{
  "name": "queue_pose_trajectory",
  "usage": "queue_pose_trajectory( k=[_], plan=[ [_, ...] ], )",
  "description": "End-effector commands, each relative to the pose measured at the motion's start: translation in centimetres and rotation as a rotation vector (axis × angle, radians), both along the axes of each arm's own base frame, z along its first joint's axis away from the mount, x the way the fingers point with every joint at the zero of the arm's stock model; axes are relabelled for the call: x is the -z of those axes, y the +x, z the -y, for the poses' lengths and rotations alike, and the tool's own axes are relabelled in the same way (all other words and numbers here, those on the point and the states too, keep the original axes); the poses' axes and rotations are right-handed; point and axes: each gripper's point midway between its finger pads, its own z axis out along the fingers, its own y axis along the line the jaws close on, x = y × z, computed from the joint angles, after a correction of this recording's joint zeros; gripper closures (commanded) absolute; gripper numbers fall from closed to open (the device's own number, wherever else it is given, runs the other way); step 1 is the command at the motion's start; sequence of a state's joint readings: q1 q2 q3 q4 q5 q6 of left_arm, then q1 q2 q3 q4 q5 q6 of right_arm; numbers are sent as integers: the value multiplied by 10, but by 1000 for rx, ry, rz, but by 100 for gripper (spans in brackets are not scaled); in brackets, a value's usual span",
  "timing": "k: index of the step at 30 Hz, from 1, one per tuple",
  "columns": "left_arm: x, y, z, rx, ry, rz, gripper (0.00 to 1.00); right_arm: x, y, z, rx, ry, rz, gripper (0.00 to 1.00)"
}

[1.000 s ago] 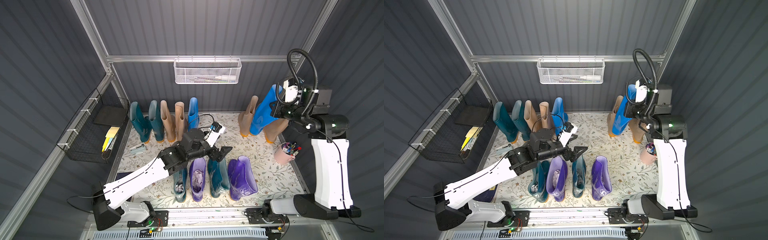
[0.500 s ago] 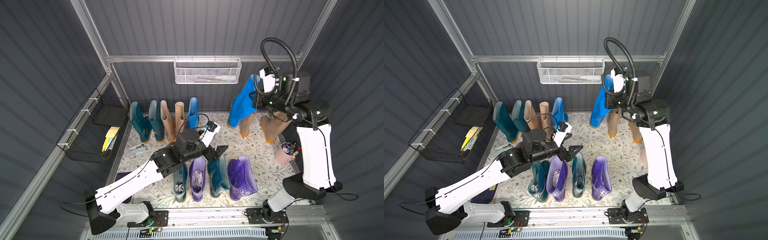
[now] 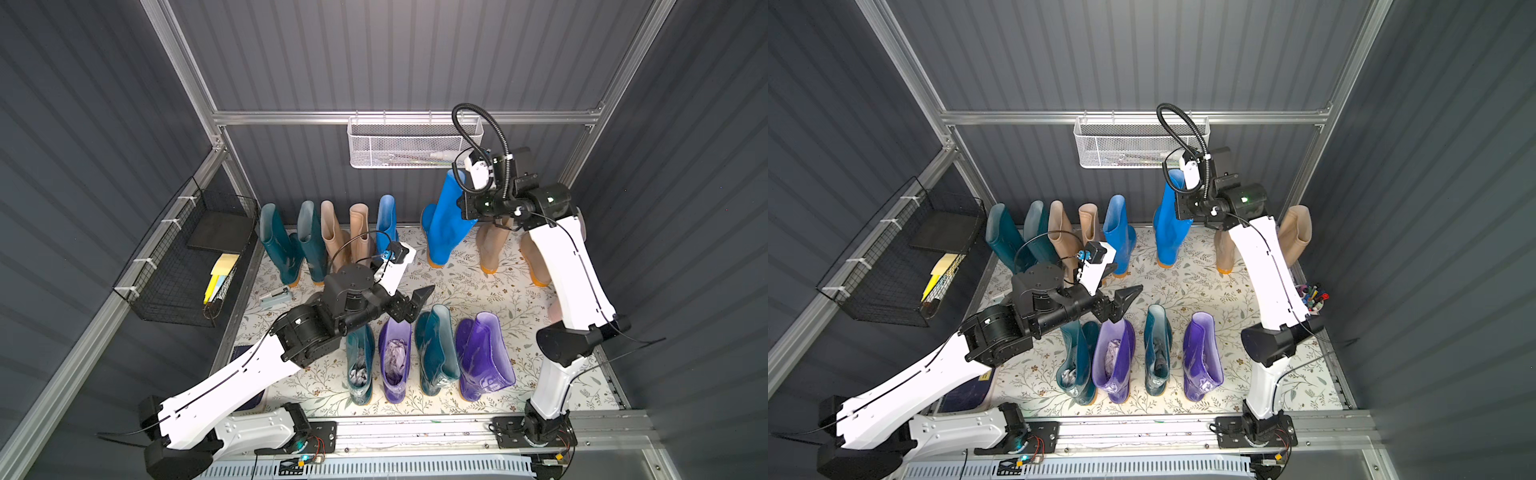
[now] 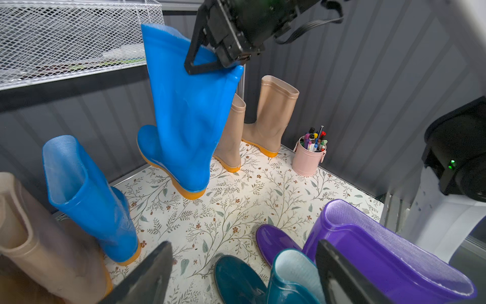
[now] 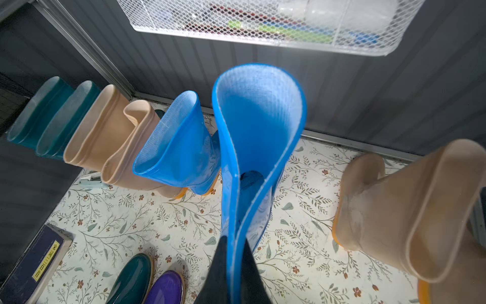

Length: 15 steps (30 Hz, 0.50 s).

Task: Match and arrange rain boots in pairs
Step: Pair a pair of rain boots at the center of the board.

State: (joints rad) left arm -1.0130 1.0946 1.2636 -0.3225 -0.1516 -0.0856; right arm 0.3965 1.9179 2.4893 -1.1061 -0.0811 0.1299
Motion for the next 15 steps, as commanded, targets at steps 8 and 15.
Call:
queue_pose_trajectory(
  k=[8,15],
  plan=[
    [14,-1,-25,-68,59,-3,13,18,65,-40,-41,84,68,100],
    [15,2,-27,-84,74,7,12,55,88,-63,-81,126,8,100]
  ],
)
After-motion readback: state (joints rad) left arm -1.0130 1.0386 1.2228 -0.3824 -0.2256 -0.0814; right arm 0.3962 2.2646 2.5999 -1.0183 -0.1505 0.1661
